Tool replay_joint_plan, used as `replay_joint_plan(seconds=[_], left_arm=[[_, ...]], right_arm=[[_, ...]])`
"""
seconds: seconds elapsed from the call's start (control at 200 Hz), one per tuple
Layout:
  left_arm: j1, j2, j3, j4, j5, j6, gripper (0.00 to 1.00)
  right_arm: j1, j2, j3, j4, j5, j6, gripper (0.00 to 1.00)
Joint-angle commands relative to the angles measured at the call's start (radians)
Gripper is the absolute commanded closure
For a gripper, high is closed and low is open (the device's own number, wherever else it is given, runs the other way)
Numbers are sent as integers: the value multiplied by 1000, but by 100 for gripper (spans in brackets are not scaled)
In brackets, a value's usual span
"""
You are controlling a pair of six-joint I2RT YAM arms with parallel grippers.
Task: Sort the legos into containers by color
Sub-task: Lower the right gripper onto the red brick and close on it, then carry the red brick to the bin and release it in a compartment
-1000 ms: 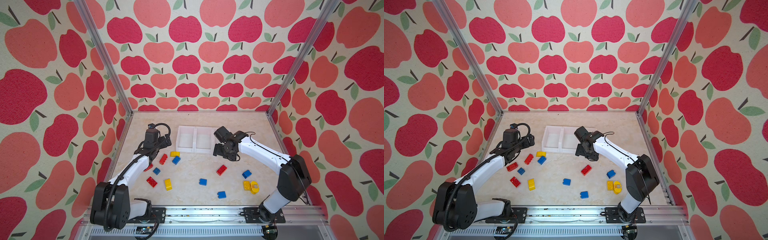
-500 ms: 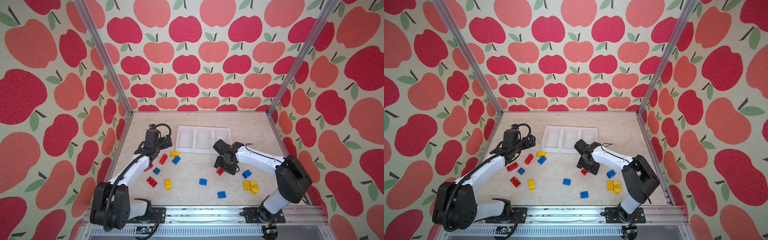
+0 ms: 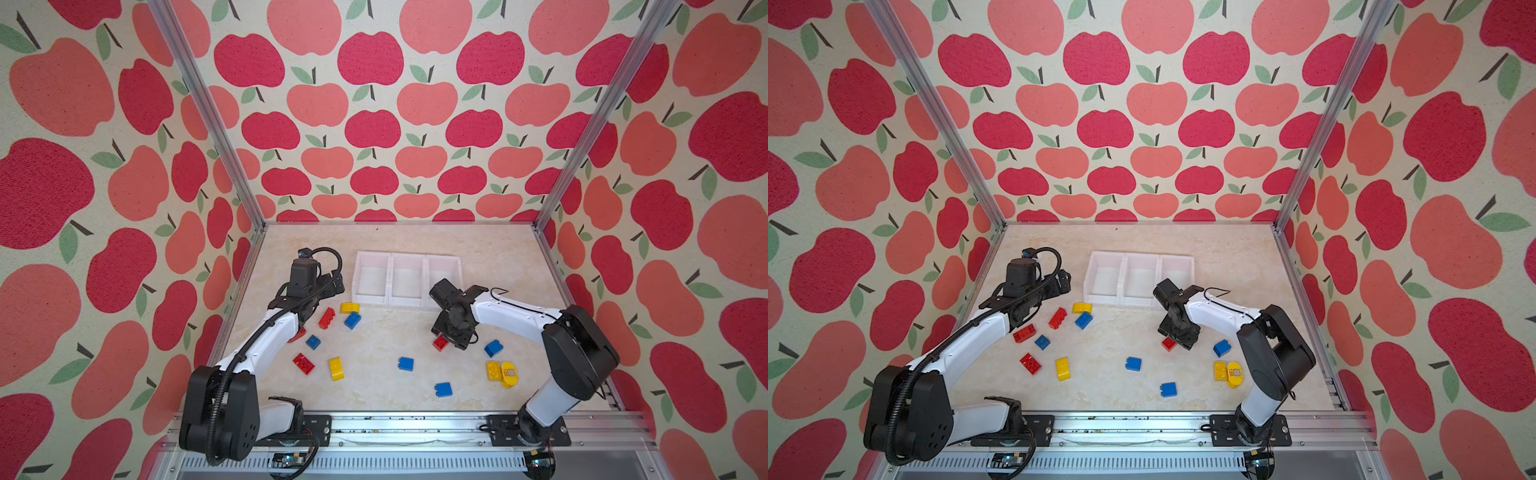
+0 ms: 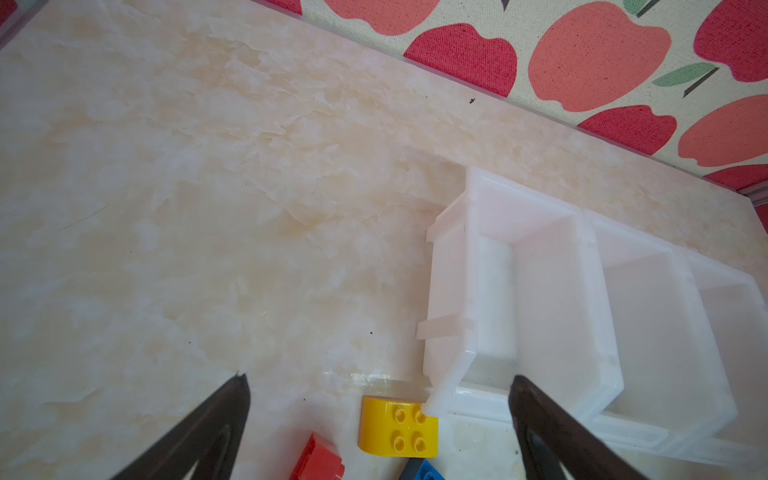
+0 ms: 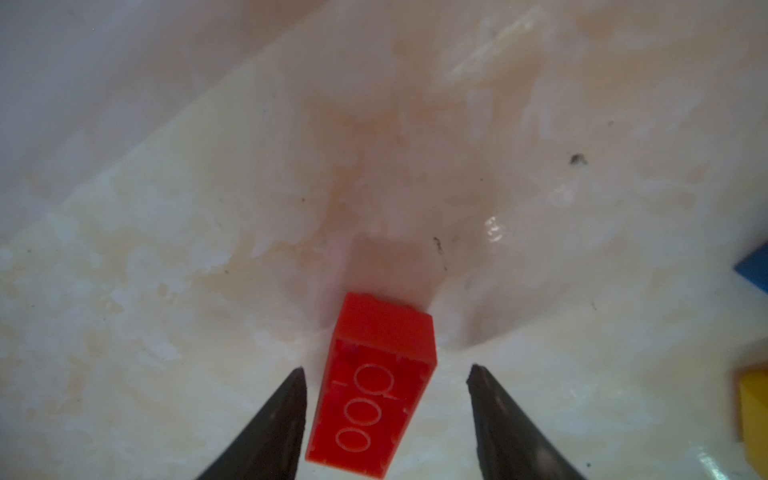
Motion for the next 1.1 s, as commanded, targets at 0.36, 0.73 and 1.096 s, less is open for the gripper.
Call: replay_joint_plan(seconds=[0.36,0.73,1.096], left_arm=[[-4,-18,-9,-27,-11,3,1],[0,-36,-27,-30,-14,-8,1],[4,-50,-39,-40,-8,-21,1]], right_arm=[[-21,69,8,20,-32,2,69],[24,84,202,-62,25,-172,82],[69,204,536,-81,107,-421,82]])
